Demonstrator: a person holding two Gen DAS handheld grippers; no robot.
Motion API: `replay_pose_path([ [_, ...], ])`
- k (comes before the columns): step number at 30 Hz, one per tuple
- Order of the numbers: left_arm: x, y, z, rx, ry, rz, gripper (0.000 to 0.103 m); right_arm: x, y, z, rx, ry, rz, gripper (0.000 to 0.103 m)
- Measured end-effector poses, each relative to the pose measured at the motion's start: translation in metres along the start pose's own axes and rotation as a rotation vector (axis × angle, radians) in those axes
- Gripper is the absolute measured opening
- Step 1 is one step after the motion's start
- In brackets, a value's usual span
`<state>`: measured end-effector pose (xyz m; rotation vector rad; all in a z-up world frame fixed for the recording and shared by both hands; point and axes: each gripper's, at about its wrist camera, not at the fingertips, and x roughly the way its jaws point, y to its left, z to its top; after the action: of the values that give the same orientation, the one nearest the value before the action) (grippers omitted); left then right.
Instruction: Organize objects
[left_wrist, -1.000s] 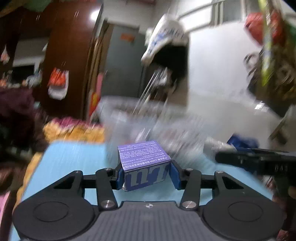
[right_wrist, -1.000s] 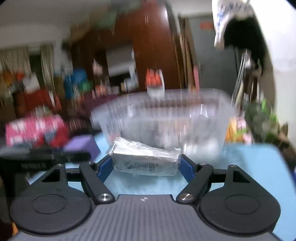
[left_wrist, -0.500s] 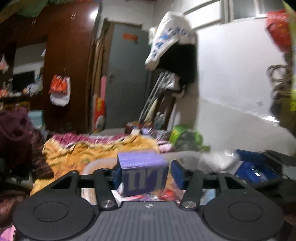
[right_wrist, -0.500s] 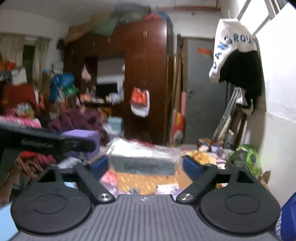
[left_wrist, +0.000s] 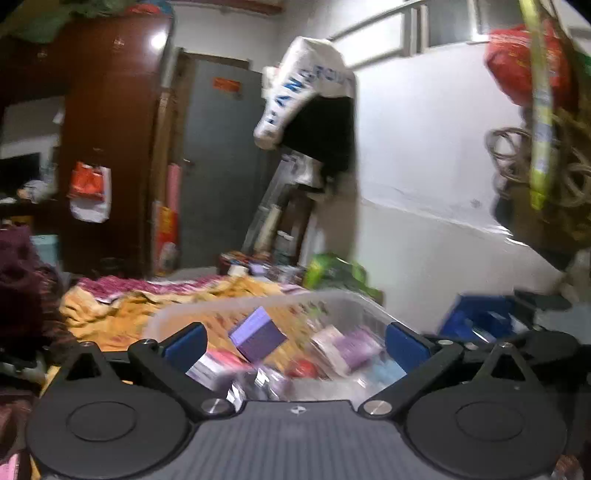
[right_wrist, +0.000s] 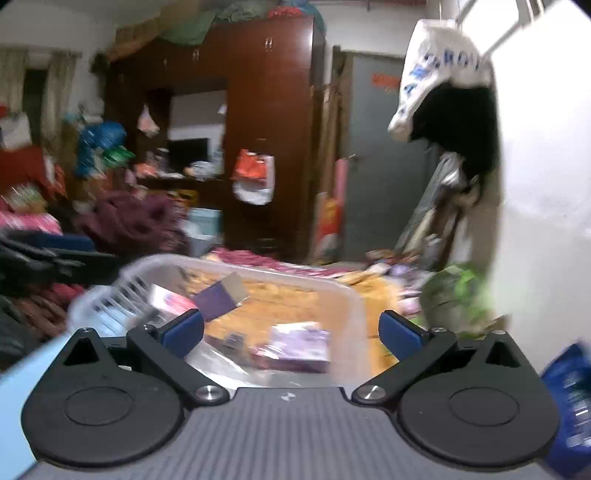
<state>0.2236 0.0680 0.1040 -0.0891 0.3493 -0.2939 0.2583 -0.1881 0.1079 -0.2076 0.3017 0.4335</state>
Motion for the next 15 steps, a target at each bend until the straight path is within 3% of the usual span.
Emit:
replay_pose_path([
  [2, -0.003, -0.003, -0.005, 0.010, 0.017, 0.038, 0.103, -0.009, 0.011, -0.005, -0.071, 0.000, -0.110, 0.103],
  [4, -0.008, -0.005, -0.009, 0.030, 0.002, 0.072, 0.103, -0.019, 0.017, -0.012, -0.098, -0.001, -0.163, 0.103],
  [12, -0.018, -0.002, -0.013, 0.008, 0.047, 0.073, 0.103, -0.048, -0.004, -0.022, 0.062, -0.005, -0.014, 0.103],
  [15, -0.020, -0.007, -0.018, 0.023, 0.047, 0.095, 0.103, -0.050, -0.013, -0.026, 0.116, 0.002, 0.000, 0.103],
])
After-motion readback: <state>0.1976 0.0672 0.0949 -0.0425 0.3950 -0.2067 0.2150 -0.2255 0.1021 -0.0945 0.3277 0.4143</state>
